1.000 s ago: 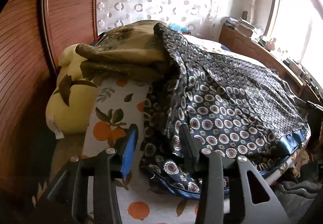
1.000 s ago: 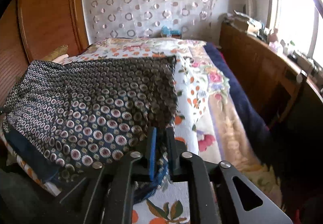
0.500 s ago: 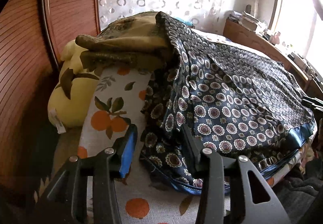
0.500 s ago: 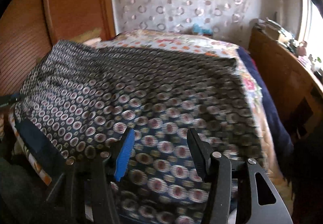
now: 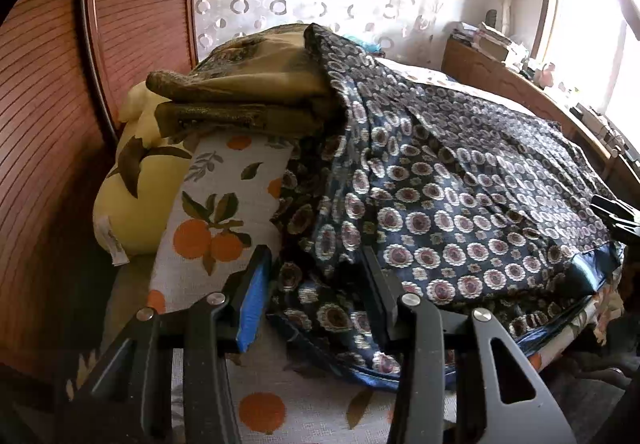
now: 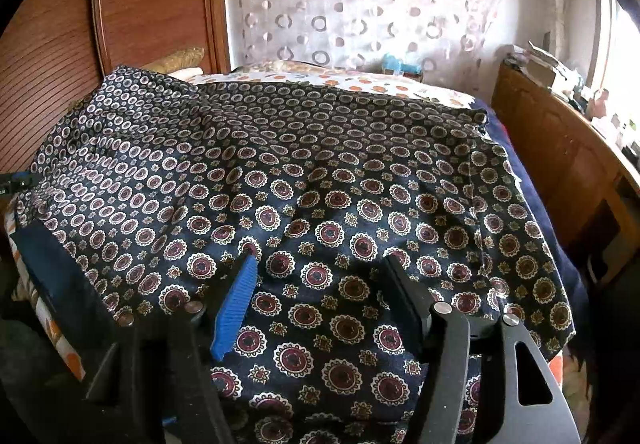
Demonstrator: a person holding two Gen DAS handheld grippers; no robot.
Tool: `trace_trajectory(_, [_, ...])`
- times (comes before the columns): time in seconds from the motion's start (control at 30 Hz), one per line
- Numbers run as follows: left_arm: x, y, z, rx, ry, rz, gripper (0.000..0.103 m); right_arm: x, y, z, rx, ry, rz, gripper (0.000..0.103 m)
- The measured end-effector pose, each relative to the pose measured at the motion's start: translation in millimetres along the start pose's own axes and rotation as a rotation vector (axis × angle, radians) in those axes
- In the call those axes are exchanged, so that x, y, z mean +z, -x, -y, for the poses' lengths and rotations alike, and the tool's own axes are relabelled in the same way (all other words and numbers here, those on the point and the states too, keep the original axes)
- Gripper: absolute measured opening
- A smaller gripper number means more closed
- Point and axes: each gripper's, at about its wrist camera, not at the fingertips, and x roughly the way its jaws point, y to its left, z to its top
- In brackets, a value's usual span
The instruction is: Fold small clothes
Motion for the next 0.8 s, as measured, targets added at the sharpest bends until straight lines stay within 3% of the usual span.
trace_trajectory(0.13, [0, -1, 6, 0.007, -0.017, 0.003, 0.042, -4, 2, -3, -0.004, -0.002, 0.003, 0.066])
trace_trajectory(0.3, [2, -2, 2, -0.011, -0.001, -0.002, 0.014, -5, 6, -3, -0.002, -0.003, 0.006, 0.067])
trace_trajectory(0.4, [3, -2, 5, -0.046, -0.001, -0.001, 0.007, -5, 7, -4, -0.002, -0.003, 0.007, 0.067])
trace_trajectory(0.8, [37, 43, 42, -0.142, -0.056, 0.198, 0.005, -6, 6, -3, -0.003, -0.003, 0.006, 0.067])
